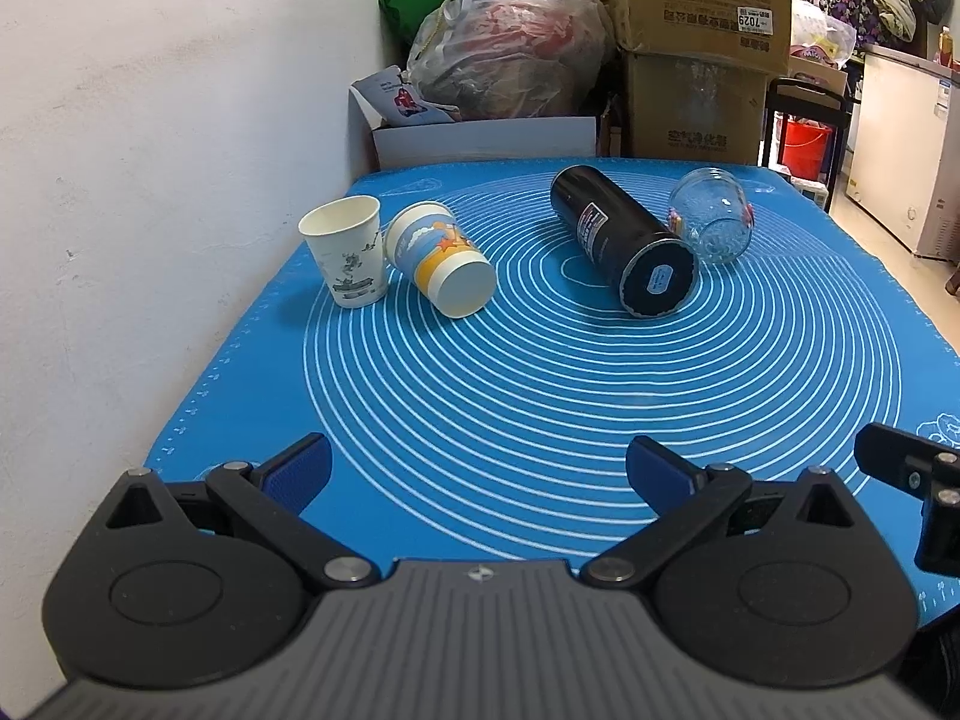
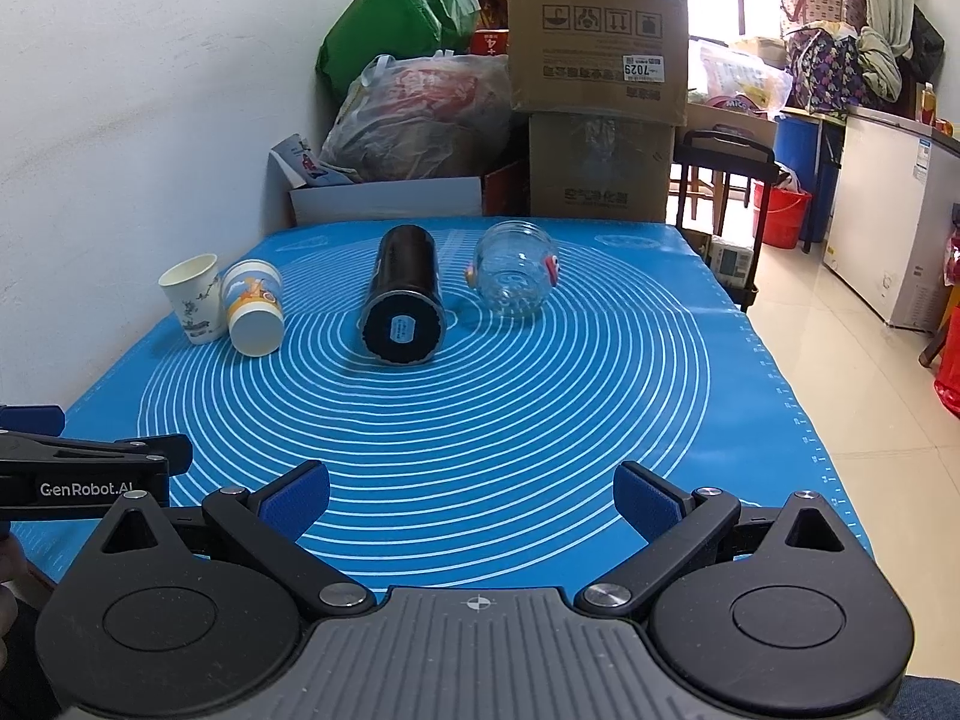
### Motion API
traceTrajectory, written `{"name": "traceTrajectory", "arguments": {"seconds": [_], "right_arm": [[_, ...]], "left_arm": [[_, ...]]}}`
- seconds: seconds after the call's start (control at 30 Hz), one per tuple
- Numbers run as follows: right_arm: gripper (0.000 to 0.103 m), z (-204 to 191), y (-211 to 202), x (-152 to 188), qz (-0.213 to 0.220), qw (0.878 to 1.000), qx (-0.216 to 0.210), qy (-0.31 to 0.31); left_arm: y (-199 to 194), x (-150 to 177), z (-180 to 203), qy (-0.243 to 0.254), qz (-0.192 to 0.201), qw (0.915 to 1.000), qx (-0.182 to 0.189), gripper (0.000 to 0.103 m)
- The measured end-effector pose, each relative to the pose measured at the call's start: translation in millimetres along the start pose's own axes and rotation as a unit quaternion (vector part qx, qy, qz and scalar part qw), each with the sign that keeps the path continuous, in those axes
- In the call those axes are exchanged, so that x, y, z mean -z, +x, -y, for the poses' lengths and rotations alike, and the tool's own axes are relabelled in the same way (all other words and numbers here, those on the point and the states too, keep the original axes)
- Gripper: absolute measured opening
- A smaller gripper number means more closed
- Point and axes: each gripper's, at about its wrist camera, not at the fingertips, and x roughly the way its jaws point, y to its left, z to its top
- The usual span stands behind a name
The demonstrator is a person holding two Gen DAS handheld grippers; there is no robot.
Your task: Flip cup upside down
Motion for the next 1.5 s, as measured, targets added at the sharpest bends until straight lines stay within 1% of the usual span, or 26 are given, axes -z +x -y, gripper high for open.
{"name": "traceTrajectory", "arguments": {"seconds": [0.13, 0.27, 0.47, 0.6, 0.67, 0.77, 0.87, 0.97, 1.07, 1.1, 1.13, 1.17, 1.37, 1.43, 1.5], "right_arm": [[0.102, 5.8, 4.2, -1.4, 0.002, 1.0, 0.007, 0.005], [0.102, 15.6, 11.2, -3.7, 0.0, 1.0, 0.016, 0.013], [0.102, 34.3, 26.3, -9.6, 0.0, 0.999, 0.032, 0.025], [0.102, 47.8, 37.4, -12.2, 0.0, 0.999, 0.044, 0.031], [0.102, 54.1, 43.0, -13.6, -0.001, 0.998, 0.049, 0.036], [0.102, 65.5, 51.7, -15.0, -0.004, 0.997, 0.059, 0.046], [0.102, 74.3, 59.6, -15.1, -0.007, 0.996, 0.068, 0.052], [0.102, 79.3, 64.6, -13.0, -0.012, 0.996, 0.073, 0.057], [0.102, 81.4, 69.8, -11.6, -0.017, 0.995, 0.077, 0.06], [0.102, 81.5, 70.8, -11.2, -0.019, 0.995, 0.077, 0.061], [0.102, 81.4, 70.8, -10.5, -0.02, 0.995, 0.078, 0.06], [0.102, 81.2, 70.9, -10.0, -0.021, 0.995, 0.078, 0.06], [0.102, 80.2, 67.0, -10.4, -0.017, 0.995, 0.079, 0.058], [0.102, 81.1, 66.7, -11.0, -0.016, 0.995, 0.078, 0.059], [0.101, 81.1, 66.8, -11.4, -0.016, 0.995, 0.077, 0.06]], "left_arm": [[8.9, -9.9, 4.9, 0.004, 0.001, 1.0, 0.006, 0.103], [26.3, -26.9, 15.0, 0.014, 0.0, 0.9998, 0.012, 0.103], [61.3, -67.2, 33.5, 0.006, 0.005, 0.9995, 0.03, 0.103], [95.3, -101.4, 57.1, 0.008, 0.002, 0.9989, 0.046, 0.103], [115.9, -114.3, 64.7, -0.007, -0.008, 0.9986, 0.052, 0.103], [151.7, -129.2, 76.7, -0.025, -0.027, 0.9983, 0.046, 0.103], [178.0, -132.9, 89.9, -0.006, -0.045, 0.9983, 0.036, 0.103], [192.9, -129.2, 96.9, 0.0, -0.058, 0.9973, 0.045, 0.103], [204.2, -126.1, 101.2, 0.005, -0.085, 0.9947, 0.057, 0.102], [206.6, -124.8, 101.4, 0.003, -0.092, 0.9937, 0.064, 0.099], [207.8, -123.5, 100.8, -0.001, -0.097, 0.9922, 0.079, 0.084], [208.6, -123.1, 99.5, -0.007, -0.104, 0.9894, 0.101, 0.078], [202.3, -122.9, 95.6, -0.008, -0.118, 0.9872, 0.106, 0.074], [195.6, -120.2, 96.5, 0.005, -0.119, 0.9882, 0.096, 0.072], [188.8, -116.5, 96.3, 0.018, -0.111, 0.9895, 0.092, 0.072]]}}
